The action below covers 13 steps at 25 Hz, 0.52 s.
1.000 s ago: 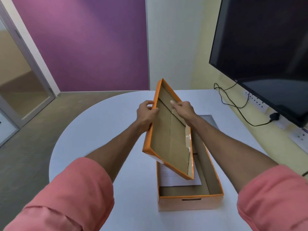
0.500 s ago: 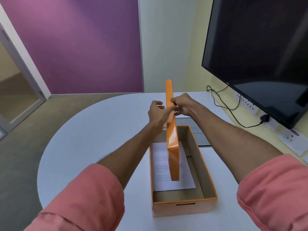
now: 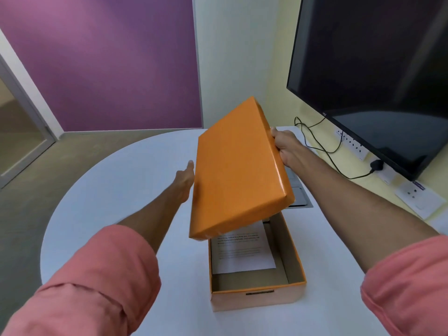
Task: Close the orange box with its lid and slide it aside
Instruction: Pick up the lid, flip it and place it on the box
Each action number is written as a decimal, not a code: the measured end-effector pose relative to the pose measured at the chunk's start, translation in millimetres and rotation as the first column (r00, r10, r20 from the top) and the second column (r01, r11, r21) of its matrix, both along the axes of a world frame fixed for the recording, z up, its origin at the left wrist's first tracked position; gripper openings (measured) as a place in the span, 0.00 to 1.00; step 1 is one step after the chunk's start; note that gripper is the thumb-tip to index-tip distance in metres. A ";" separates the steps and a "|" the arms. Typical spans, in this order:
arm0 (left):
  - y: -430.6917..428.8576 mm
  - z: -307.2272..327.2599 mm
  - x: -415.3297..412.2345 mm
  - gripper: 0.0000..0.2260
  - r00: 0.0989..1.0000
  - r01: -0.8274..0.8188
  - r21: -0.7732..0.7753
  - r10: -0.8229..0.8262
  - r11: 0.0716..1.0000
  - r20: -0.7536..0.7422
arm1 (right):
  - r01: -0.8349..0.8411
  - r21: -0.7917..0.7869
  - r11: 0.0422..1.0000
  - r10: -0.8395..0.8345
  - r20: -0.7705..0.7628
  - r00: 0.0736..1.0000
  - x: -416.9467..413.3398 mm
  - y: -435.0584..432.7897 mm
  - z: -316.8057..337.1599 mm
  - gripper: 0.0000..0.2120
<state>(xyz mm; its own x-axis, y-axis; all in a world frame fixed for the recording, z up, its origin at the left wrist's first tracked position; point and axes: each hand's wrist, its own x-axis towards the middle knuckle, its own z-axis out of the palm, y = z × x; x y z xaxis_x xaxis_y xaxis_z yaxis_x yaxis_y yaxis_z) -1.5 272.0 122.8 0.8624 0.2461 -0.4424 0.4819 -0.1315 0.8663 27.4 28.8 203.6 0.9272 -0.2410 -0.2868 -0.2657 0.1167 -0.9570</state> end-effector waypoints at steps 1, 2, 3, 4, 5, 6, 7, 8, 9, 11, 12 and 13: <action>2.1 0.4 0.3 0.31 1.000 -0.002 -0.008 0.002 1.000 -0.025 | 0.018 0.053 0.998 -0.018 -0.003 1.000 0.0 -2.7 -4.6 0.15; 3.6 1.1 0.9 0.30 0.999 0.003 -0.023 -0.004 1.000 -0.045 | 0.036 0.106 0.994 -0.036 -0.001 0.999 0.8 -5.2 -9.6 0.15; 4.2 2.3 1.7 0.29 0.998 0.010 -0.037 -0.012 0.999 -0.056 | 0.054 0.144 0.988 -0.054 0.001 0.999 0.5 -7.1 -13.7 0.16; 5.1 3.0 2.4 0.28 0.998 0.015 -0.045 -0.017 0.999 -0.058 | 0.069 0.152 0.986 -0.070 0.002 0.998 0.9 -9.3 -19.1 0.16; 6.1 2.8 3.6 0.27 0.998 0.011 -0.042 -0.013 0.999 -0.056 | 0.079 0.123 0.989 -0.081 0.009 0.997 0.7 -11.5 -24.4 0.17; 7.2 1.9 4.4 0.26 0.999 0.001 -0.031 -0.003 1.000 -0.050 | 0.081 0.053 0.995 -0.082 0.026 0.996 0.7 -14.7 -30.6 0.18; 8.0 0.2 4.7 0.24 0.999 -0.006 -0.031 0.005 1.000 -0.036 | 0.075 -0.041 0.996 -0.073 0.045 0.996 -0.6 -18.4 -36.7 0.19; 8.6 -1.8 4.6 0.22 1.000 -0.009 -0.046 0.009 0.999 -0.007 | 0.062 -0.133 0.989 -0.055 0.057 0.997 -1.6 -22.5 -42.7 0.21; 8.3 -3.9 3.3 0.19 0.999 -0.011 -0.068 0.013 0.998 0.031 | 0.043 -0.209 0.977 -0.033 0.051 0.998 -3.4 -26.7 -48.3 0.22; 6.8 -10.8 1.7 0.16 0.995 -0.021 -0.093 0.029 0.995 0.091 | -0.024 -0.284 0.958 0.022 -0.010 1.000 -7.7 -33.0 -58.8 0.22; 4.9 -15.9 1.6 0.16 0.994 -0.030 -0.089 0.039 0.996 0.104 | -0.064 -0.285 0.956 0.053 -0.046 0.998 -10.4 -33.9 -63.5 0.22; 1.6 -21.3 1.6 0.17 0.993 -0.051 -0.083 0.060 0.995 0.104 | -0.097 -0.285 0.954 0.081 -0.068 0.994 -12.9 -34.0 -68.7 0.22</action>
<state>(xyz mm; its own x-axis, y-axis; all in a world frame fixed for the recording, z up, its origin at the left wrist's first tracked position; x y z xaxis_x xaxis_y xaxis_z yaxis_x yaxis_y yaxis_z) 0.0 273.6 101.6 0.8917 0.2624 -0.3688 0.3910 -0.0359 0.9197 14.6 -5.2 134.9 0.9333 -0.2381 -0.2687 -0.3156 -0.1872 -0.9303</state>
